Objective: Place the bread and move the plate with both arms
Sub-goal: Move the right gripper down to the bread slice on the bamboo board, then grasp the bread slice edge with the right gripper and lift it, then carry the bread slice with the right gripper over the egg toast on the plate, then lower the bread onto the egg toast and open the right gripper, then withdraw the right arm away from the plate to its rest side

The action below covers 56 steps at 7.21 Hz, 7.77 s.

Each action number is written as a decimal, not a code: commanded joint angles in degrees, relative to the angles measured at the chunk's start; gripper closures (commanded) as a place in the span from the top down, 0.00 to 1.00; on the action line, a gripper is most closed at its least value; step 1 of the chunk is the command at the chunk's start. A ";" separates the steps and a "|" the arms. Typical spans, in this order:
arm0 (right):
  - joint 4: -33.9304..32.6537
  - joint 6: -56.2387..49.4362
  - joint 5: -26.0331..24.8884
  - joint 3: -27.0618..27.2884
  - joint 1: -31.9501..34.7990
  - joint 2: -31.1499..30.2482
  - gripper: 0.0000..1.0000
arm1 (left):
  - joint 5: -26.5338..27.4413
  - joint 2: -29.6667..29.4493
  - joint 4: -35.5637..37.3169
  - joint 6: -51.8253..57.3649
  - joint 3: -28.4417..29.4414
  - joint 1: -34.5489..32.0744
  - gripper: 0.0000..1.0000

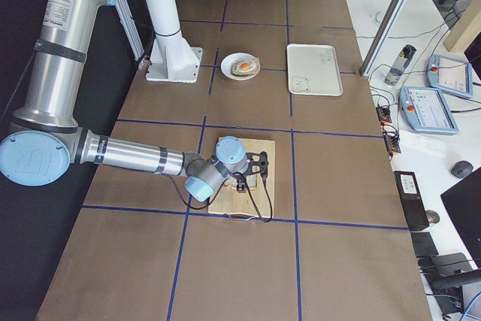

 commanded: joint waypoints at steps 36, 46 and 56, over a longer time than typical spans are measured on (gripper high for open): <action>-10.83 46.70 -52.18 18.80 -49.43 29.57 0.00 | -1.41 0.01 0.26 0.00 0.08 0.12 1.00; -11.09 46.87 -58.15 15.37 -51.90 30.79 0.00 | -2.28 -0.08 0.00 0.00 -0.01 0.12 1.00; -27.06 34.39 -19.32 18.09 -25.95 30.62 1.00 | -1.94 -1.05 -9.10 0.09 -0.71 0.12 1.00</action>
